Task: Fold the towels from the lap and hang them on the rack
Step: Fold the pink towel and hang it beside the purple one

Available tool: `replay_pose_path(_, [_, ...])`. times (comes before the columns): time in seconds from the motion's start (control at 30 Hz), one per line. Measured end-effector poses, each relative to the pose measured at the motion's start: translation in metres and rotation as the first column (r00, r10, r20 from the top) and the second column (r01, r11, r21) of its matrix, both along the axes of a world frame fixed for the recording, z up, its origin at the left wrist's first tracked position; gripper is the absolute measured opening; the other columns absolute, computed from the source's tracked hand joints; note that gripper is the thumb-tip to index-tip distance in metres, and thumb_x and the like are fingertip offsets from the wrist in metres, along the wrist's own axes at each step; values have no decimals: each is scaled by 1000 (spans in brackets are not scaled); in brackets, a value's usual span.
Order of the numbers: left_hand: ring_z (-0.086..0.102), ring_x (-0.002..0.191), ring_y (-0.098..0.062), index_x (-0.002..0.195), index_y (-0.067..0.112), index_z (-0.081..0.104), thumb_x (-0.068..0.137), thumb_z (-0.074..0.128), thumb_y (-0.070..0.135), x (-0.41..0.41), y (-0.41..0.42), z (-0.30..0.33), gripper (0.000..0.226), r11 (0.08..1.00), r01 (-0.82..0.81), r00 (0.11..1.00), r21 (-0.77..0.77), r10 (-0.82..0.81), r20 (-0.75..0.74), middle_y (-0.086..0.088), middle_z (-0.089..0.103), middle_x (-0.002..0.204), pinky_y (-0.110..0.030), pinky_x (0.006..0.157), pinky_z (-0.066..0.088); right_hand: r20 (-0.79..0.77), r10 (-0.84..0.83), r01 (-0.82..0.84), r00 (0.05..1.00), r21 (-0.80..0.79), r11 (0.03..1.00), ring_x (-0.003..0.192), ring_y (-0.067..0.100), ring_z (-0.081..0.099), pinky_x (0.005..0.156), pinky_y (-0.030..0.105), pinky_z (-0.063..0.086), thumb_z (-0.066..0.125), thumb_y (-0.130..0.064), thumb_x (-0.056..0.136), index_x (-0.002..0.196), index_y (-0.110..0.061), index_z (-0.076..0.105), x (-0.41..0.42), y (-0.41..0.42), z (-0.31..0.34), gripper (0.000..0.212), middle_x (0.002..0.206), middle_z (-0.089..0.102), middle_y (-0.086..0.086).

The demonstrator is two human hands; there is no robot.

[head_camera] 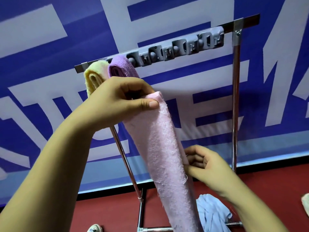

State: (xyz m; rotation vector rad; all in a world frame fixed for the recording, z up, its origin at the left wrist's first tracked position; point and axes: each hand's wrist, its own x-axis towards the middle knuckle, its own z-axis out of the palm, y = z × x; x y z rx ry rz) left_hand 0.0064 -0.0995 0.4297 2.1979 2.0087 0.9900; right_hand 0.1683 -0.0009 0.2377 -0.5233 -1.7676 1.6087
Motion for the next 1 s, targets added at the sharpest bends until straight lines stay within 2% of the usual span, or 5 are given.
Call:
replay_pose_path(0.3, [62,76,2,80,37,70,68,67,49,-3,3,8,17,995,-82,996,49,81,35,19,67,78,-20,60,51,-1,-153,152,988,159,976,74,14,63,72,27,50,75,-8,73,78,-23,64,-3,1,12,19,79,69,-6])
replay_pose_path(0.43, [62,79,-1,82,35,70,67,64,52,-2,4,11,24,993,-110,994,52,109,30,16,67,83,-20,61,54,-26,-188,189,982,198,962,69,0,62,67,18,47,70,-7,79,78,-23,67,-5,0,9,17,76,70,-14])
replay_pose_path(0.67, [59,74,7,83,35,70,73,67,46,-6,7,13,15,984,-151,989,91,151,13,23,65,79,-17,61,50,-73,-227,237,971,198,951,76,1,69,72,17,51,65,-4,83,85,-21,70,-8,2,7,18,82,73,-14])
replay_pose_path(0.83, [58,75,8,86,33,70,80,69,40,-5,10,13,10,979,-168,985,117,171,-17,28,61,74,-15,58,49,-64,-251,257,966,380,889,80,-5,63,67,5,42,58,-5,89,85,-38,55,-14,-3,9,34,88,68,-18])
replay_pose_path(1.0, [58,72,7,90,29,72,82,69,37,0,10,14,12,970,-193,981,144,196,-5,21,64,75,-17,61,49,-33,-219,215,975,380,900,94,-5,61,75,8,46,51,-8,93,98,-43,44,-18,-3,7,36,96,69,-9])
